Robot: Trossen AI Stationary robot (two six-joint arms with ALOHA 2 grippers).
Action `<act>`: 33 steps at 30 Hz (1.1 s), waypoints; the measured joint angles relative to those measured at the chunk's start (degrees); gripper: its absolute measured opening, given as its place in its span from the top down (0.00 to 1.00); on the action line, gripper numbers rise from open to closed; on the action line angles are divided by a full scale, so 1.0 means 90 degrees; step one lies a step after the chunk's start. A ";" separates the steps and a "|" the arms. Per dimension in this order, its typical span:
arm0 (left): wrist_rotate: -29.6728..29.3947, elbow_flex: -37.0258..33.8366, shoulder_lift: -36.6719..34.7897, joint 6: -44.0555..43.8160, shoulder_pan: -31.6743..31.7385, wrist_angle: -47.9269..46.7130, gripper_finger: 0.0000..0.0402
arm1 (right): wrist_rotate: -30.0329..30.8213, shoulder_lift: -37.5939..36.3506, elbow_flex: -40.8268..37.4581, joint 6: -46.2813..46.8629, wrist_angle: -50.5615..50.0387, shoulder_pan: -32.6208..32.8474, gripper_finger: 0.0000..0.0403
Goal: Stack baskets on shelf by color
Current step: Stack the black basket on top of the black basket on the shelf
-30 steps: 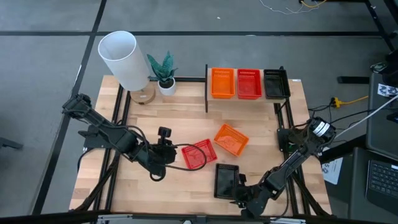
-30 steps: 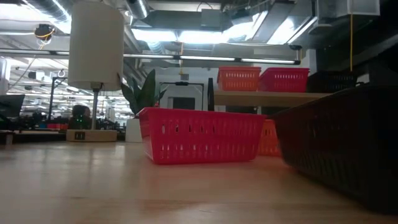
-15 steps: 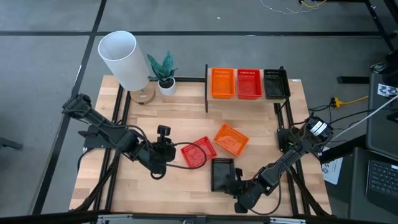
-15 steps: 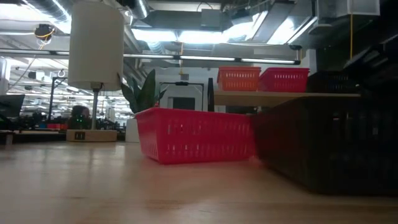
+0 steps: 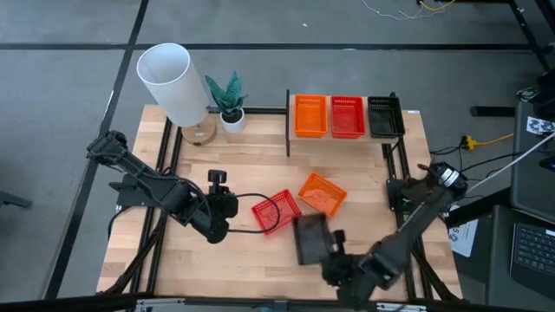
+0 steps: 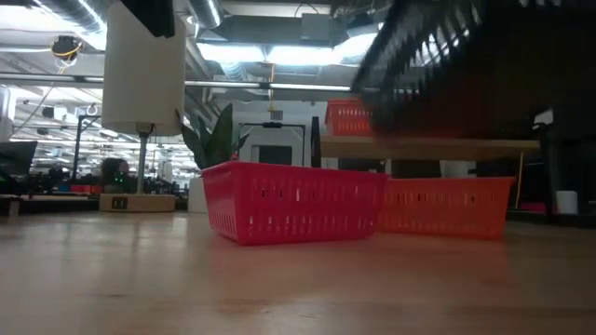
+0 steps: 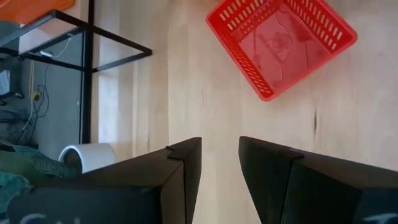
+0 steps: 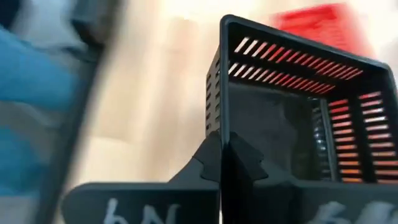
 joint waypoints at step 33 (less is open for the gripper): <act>0.0010 -0.1316 -0.0007 -0.0201 0.0873 0.0152 0.75 | 0.1042 -0.6082 -0.0197 -0.1653 -0.4115 -0.3198 1.00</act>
